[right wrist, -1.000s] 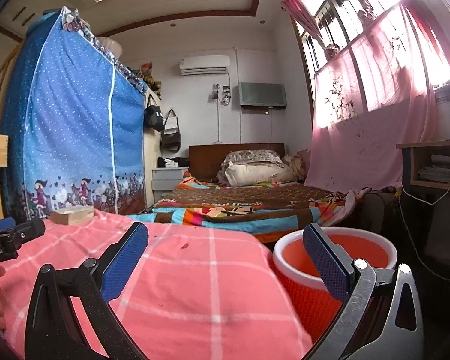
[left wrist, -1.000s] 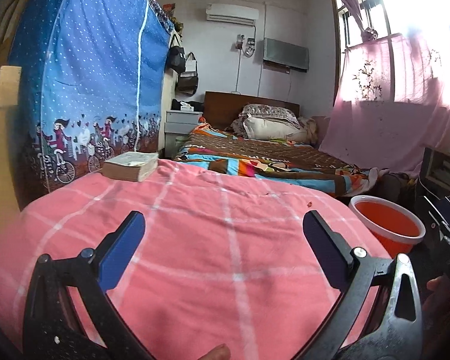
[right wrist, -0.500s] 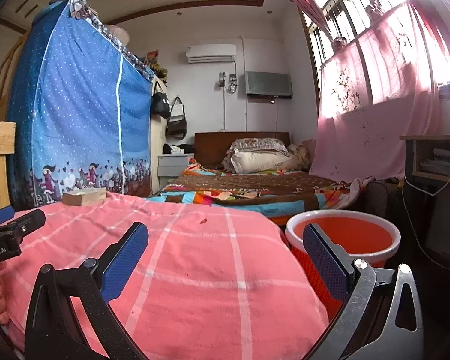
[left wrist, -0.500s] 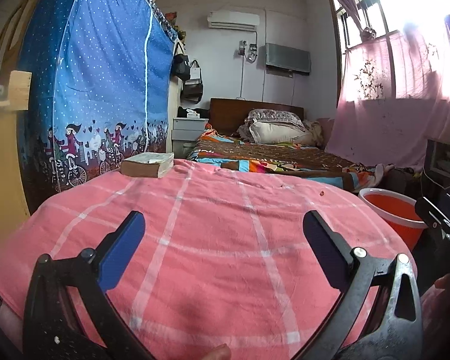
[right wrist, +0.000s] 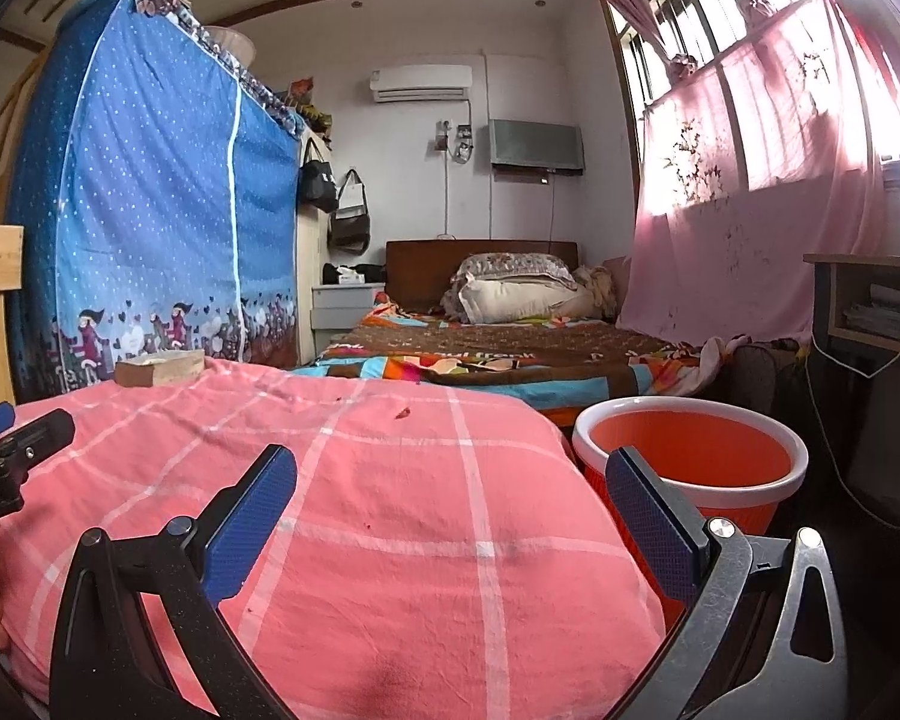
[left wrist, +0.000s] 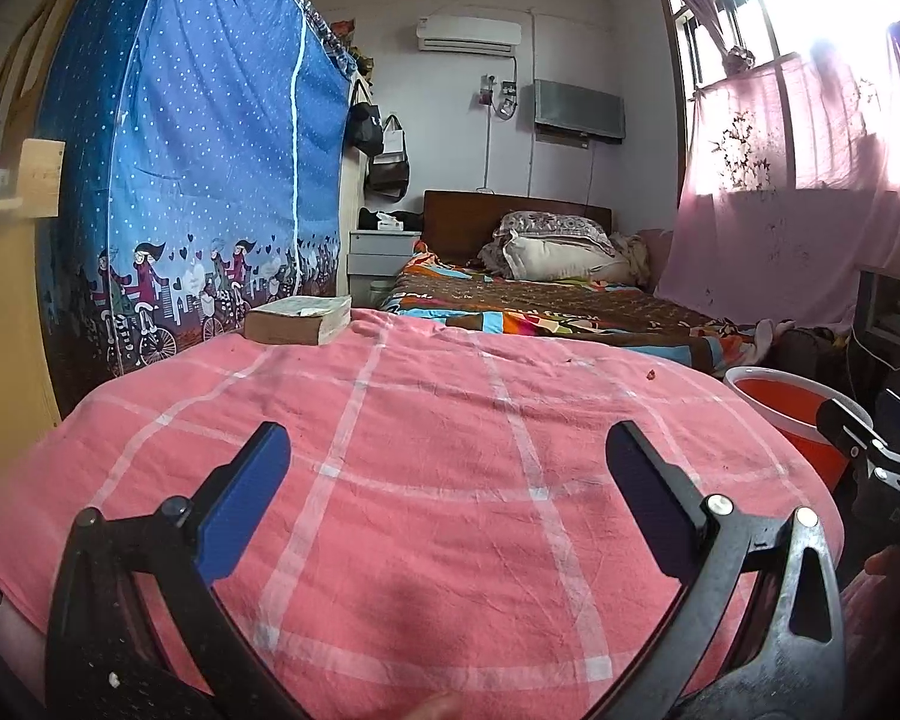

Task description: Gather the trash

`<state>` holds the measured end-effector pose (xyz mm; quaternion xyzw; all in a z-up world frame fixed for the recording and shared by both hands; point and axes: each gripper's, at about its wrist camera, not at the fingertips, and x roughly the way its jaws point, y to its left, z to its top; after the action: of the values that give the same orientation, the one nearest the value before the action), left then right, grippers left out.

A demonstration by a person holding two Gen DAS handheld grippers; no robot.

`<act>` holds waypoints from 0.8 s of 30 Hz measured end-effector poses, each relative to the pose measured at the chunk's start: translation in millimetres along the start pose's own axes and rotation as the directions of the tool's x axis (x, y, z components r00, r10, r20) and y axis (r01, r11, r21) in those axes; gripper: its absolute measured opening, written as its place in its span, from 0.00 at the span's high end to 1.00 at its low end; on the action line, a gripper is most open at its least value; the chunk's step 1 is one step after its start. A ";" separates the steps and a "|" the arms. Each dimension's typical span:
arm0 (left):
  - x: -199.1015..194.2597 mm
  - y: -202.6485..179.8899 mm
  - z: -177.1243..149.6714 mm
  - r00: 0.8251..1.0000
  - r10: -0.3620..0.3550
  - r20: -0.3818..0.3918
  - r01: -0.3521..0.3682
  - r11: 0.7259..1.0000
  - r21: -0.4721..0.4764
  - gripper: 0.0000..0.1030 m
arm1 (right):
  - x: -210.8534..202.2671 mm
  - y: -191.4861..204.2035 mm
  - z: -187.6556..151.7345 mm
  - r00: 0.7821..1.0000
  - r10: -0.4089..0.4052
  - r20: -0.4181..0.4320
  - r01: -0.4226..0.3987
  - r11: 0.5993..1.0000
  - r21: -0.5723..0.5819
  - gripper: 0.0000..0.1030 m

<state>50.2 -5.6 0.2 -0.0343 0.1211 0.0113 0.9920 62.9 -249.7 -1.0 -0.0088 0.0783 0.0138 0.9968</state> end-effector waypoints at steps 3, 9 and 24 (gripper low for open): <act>0.1 0.2 -0.2 1.000 0.000 -0.002 0.000 1.000 -0.004 0.00 | -0.3 0.9 0.0 1.000 0.003 0.001 -0.003 1.000 -0.001 0.00; 0.3 1.1 0.1 1.000 0.002 0.000 -0.002 1.000 -0.003 0.00 | -0.3 1.0 0.0 1.000 0.003 0.001 -0.003 1.000 -0.001 0.00; -0.9 -0.5 -0.2 1.000 0.001 -0.004 -0.001 1.000 -0.008 0.00 | 0.4 1.0 1.0 1.000 0.001 -0.001 -0.001 1.000 -0.001 0.00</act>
<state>49.2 -6.1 0.2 -0.0380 0.1230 0.0123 0.9916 63.4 -248.6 -0.1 -0.0090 0.0787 0.0142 0.9968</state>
